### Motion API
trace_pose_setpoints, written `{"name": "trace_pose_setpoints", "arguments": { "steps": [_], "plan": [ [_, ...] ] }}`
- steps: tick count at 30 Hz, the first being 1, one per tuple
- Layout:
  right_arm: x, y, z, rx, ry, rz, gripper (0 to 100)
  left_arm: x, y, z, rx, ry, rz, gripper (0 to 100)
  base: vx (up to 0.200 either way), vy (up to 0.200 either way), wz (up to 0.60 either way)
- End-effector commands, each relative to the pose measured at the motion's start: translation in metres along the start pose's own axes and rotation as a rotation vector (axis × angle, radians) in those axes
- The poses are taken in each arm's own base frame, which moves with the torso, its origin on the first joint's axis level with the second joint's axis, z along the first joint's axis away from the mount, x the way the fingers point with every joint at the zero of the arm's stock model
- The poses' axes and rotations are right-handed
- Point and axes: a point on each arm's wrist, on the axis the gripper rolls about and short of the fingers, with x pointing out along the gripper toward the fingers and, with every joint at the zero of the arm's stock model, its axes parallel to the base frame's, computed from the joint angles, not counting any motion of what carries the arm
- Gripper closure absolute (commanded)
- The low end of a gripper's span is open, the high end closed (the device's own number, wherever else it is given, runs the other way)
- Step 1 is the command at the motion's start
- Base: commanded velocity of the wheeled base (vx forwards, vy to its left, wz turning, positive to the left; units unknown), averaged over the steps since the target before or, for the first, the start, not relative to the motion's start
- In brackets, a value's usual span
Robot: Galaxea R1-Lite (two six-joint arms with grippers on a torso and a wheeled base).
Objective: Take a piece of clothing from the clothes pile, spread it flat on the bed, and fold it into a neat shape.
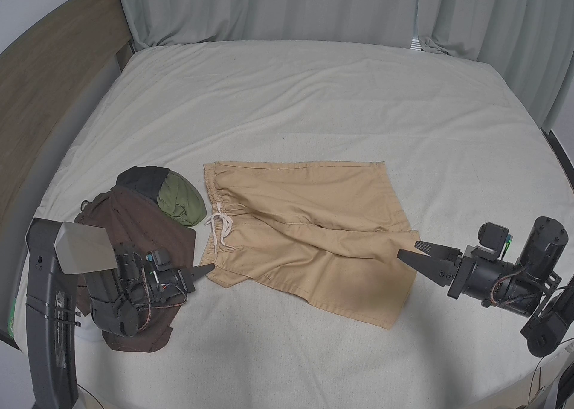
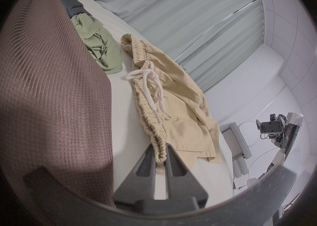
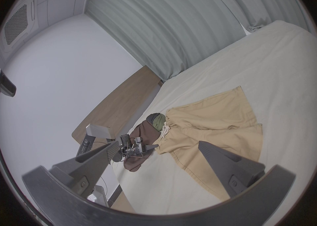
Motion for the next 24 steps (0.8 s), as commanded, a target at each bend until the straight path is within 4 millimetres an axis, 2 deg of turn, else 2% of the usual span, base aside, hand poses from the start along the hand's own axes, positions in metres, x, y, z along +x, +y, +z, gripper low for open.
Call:
{"name": "trace_pose_setpoints", "arguments": {
  "steps": [1, 20, 24],
  "plan": [
    [-0.0025, -0.0026, -0.0002, 0.005, -0.001, -0.017, 0, -0.0004, 0.0009, 0.0000, -0.001, -0.001, 0.002, 100, 0.000, 0.000, 0.00],
    [-0.0047, -0.0063, 0.0014, 0.013, -0.010, -0.035, 0, -0.0011, 0.0008, 0.0023, 0.003, -0.007, 0.001, 100, 0.000, 0.000, 0.00],
    [-0.0012, -0.0114, -0.0052, 0.032, 0.020, -0.049, 0, -0.0012, 0.0005, 0.0028, 0.006, -0.009, 0.000, 100, 0.000, 0.000, 0.00]
  ]
}}
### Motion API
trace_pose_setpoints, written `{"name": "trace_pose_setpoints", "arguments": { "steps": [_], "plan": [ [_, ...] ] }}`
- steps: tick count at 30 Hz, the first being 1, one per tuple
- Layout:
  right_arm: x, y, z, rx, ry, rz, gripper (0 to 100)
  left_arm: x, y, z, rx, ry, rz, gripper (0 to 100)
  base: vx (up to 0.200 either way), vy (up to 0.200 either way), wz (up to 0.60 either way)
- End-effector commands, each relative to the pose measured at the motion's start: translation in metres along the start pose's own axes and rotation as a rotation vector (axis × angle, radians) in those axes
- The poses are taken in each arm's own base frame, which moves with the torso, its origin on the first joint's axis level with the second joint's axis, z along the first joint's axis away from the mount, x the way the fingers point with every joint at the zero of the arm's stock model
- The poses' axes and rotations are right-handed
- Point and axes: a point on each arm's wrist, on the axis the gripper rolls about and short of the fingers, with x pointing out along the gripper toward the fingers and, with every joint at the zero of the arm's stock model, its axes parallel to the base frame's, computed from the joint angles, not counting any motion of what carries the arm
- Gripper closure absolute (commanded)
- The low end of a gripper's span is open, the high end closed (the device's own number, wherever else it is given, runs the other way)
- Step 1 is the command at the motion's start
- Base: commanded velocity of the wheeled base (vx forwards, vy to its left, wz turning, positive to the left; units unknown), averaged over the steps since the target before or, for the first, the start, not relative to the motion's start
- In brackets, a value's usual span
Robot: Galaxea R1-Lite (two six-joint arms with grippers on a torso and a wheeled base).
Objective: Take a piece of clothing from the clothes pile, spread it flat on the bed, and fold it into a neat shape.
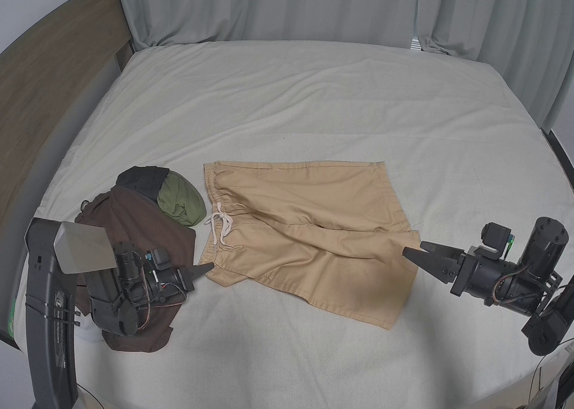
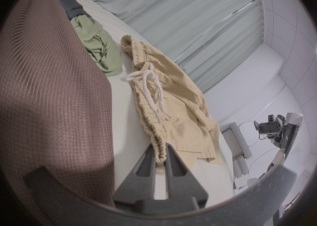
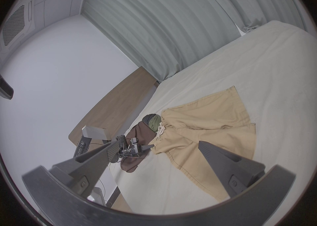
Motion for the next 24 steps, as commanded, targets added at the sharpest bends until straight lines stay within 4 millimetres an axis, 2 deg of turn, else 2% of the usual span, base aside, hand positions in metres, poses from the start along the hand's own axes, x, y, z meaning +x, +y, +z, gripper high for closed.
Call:
{"name": "trace_pose_setpoints", "arguments": {
  "steps": [1, 8, 24],
  "plan": [
    [0.003, -0.005, -0.006, 0.015, 0.026, -0.012, 0, 0.000, 0.000, 0.001, 0.001, -0.002, 0.000, 100, 0.000, 0.000, 0.00],
    [0.013, -0.024, -0.033, 0.076, 0.143, -0.072, 0, -0.001, -0.001, 0.002, 0.004, -0.006, -0.002, 100, 0.000, 0.000, 0.00],
    [0.024, -0.061, -0.072, 0.176, 0.282, -0.196, 0, -0.001, 0.000, 0.004, 0.007, -0.010, -0.002, 100, 0.000, 0.000, 0.00]
  ]
}}
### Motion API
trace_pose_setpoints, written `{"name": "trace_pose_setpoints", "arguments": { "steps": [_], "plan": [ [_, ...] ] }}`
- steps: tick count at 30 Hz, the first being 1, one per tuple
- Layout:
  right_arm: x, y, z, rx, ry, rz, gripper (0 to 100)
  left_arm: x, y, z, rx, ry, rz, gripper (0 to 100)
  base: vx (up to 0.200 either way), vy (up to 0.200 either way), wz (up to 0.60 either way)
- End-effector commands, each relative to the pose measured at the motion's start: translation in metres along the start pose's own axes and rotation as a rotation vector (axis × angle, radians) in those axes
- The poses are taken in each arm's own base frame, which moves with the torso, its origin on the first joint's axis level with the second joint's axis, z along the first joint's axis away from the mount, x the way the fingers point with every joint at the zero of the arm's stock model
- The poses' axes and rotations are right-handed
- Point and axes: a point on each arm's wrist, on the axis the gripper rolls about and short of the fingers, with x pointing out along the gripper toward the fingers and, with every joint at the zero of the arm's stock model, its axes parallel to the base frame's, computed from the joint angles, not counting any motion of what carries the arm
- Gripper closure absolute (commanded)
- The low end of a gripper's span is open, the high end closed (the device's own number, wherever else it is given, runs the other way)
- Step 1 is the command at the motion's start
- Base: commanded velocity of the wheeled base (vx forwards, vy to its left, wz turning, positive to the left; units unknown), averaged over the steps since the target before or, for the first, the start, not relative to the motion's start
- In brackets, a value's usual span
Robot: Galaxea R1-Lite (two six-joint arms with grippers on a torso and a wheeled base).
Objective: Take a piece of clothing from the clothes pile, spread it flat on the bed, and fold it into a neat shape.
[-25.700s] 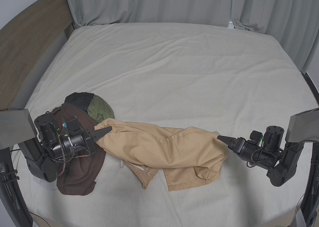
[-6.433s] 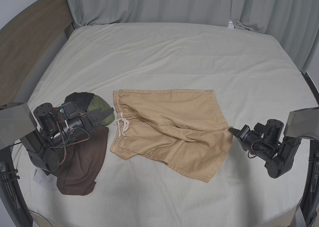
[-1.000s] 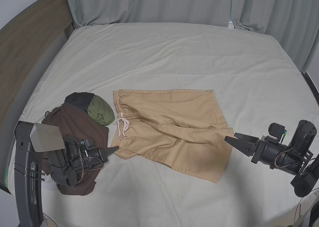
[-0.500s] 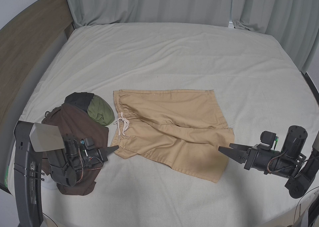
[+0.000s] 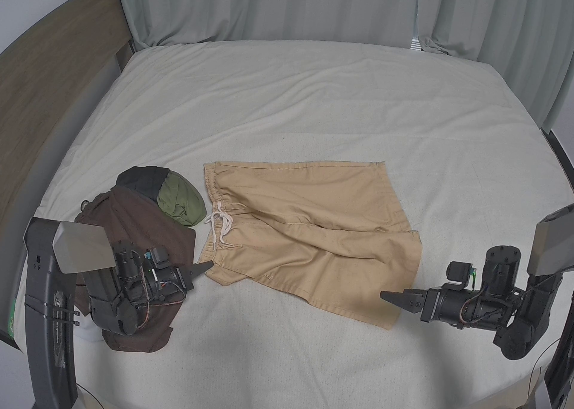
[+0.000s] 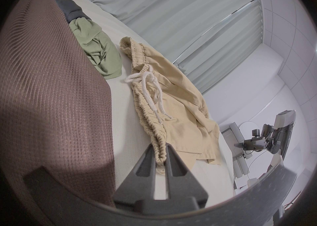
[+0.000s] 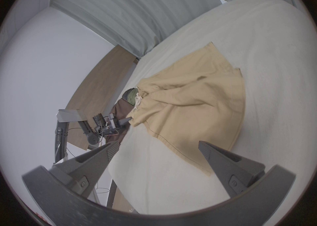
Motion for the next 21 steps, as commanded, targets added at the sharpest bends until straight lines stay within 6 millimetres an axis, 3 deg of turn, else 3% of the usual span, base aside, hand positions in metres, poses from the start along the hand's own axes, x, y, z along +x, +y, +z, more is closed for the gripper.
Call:
{"name": "trace_pose_setpoints", "arguments": {
  "steps": [1, 21],
  "plan": [
    [0.009, -0.017, -0.016, 0.049, 0.062, -0.070, 0, 0.000, 0.000, 0.001, 0.001, -0.003, 0.000, 100, 0.000, 0.000, 0.00],
    [0.028, -0.051, -0.041, 0.121, 0.140, -0.174, 0, 0.000, 0.000, 0.001, 0.005, -0.004, 0.000, 100, 0.000, 0.000, 0.00]
  ]
}}
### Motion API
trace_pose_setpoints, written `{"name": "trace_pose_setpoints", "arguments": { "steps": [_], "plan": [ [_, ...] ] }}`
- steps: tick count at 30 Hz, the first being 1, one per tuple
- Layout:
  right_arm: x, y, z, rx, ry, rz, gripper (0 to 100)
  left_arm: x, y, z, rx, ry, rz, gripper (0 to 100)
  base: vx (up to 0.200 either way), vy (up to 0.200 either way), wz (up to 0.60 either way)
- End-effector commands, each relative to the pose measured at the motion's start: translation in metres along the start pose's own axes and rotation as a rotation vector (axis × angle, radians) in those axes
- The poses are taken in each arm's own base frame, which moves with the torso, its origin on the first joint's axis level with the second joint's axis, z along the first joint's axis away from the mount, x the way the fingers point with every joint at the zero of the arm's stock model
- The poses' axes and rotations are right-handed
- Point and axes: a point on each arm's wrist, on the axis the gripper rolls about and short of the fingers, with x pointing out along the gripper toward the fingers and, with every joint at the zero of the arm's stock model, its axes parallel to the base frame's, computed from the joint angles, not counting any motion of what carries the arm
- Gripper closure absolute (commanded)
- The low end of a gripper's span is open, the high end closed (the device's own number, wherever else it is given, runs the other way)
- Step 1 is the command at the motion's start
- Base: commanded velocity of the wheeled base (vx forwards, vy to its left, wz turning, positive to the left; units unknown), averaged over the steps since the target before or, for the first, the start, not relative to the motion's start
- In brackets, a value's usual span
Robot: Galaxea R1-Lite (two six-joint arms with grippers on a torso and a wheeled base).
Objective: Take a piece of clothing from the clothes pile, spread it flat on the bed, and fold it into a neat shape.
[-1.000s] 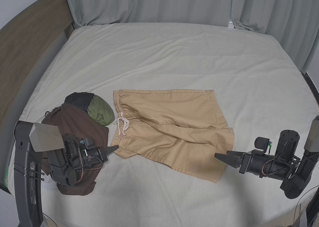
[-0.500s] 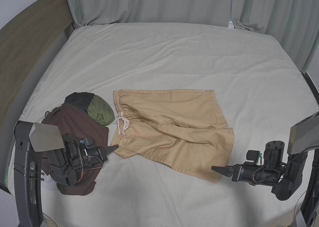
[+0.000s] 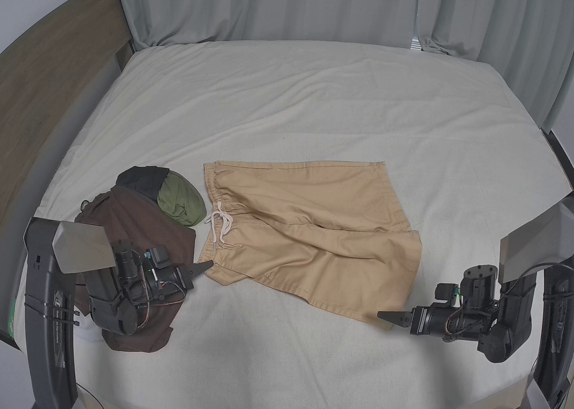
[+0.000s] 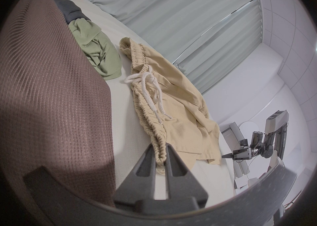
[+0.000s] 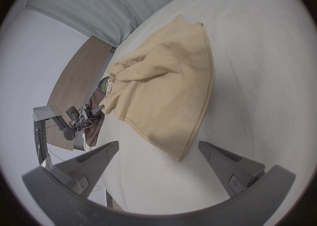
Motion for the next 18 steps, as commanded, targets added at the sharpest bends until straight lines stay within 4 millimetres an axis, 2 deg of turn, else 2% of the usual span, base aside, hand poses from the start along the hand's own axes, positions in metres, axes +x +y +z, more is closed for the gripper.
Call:
{"name": "trace_pose_setpoints", "arguments": {
  "steps": [1, 9, 18],
  "plan": [
    [0.011, -0.009, -0.007, 0.016, 0.028, -0.018, 0, 0.000, 0.000, 0.001, 0.001, -0.003, 0.000, 100, 0.000, 0.000, 0.00],
    [0.021, -0.015, -0.010, 0.025, 0.027, -0.055, 0, 0.001, 0.001, 0.001, 0.003, -0.005, -0.001, 100, 0.000, 0.000, 0.00],
    [0.031, -0.006, -0.007, 0.092, 0.009, -0.016, 0, 0.001, 0.001, 0.002, 0.006, -0.009, -0.001, 100, 0.000, 0.000, 0.00]
  ]
}}
